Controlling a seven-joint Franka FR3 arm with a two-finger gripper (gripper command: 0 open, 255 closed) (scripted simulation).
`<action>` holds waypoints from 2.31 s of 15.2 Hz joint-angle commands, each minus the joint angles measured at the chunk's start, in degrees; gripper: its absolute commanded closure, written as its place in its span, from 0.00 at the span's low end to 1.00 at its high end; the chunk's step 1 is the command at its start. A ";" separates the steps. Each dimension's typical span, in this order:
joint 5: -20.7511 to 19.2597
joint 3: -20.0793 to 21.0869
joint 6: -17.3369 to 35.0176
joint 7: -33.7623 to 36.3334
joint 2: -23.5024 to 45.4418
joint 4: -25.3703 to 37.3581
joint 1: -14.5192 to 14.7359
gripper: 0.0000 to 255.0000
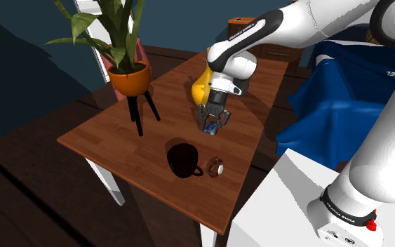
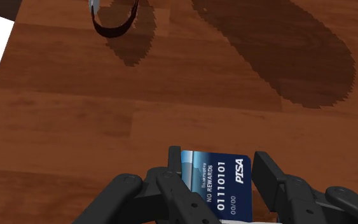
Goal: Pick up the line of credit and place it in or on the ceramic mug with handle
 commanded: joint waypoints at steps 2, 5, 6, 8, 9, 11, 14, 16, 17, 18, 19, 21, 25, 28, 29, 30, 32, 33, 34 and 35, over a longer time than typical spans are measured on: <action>-0.42 -0.05 -1.77 1.14 -1.19 0.85 -0.04 1.00; -0.83 -0.15 -3.62 2.19 -2.39 1.73 -0.14 1.00; -0.96 -0.18 -4.24 2.54 -2.77 2.05 -0.17 1.00; -1.21 -0.24 -5.48 3.23 -3.49 2.73 -0.24 1.00; -1.32 -0.27 -6.11 3.57 -3.84 3.08 -0.27 1.00; -1.55 -0.33 -7.36 4.25 -4.50 3.83 -0.34 1.00; -1.85 -0.43 -9.25 5.26 -5.40 5.04 -0.43 1.00; -2.04 -0.49 -10.51 5.93 -5.95 5.91 -0.50 1.00; -2.13 -0.52 -11.15 6.26 -6.21 6.36 -0.53 1.00; -2.21 -0.55 -11.78 6.59 -6.46 6.82 -0.56 1.00; -2.29 -0.59 -12.42 6.92 -6.69 7.30 -0.59 1.00; -2.44 -0.65 -13.69 7.58 -7.13 8.29 -0.65 1.00; -2.70 -0.78 -16.24 8.90 -7.87 10.41 -0.76 1.00; -2.82 -0.86 -17.78 9.68 -8.22 11.77 -0.82 1.00; -2.38 -0.19 -17.06 10.62 -9.23 10.63 -0.20 1.00; -1.93 0.49 -16.33 11.58 -10.20 9.56 0.44 1.00; -0.99 1.92 -14.91 13.53 -11.98 7.63 1.70 1.00; -0.51 2.65 -14.20 14.53 -12.79 6.76 2.35 1.00; -0.02 3.41 -13.49 15.54 -13.56 5.97 2.99 1.00; 0.48 4.18 -12.79 16.56 -14.27 5.23 3.63 1.00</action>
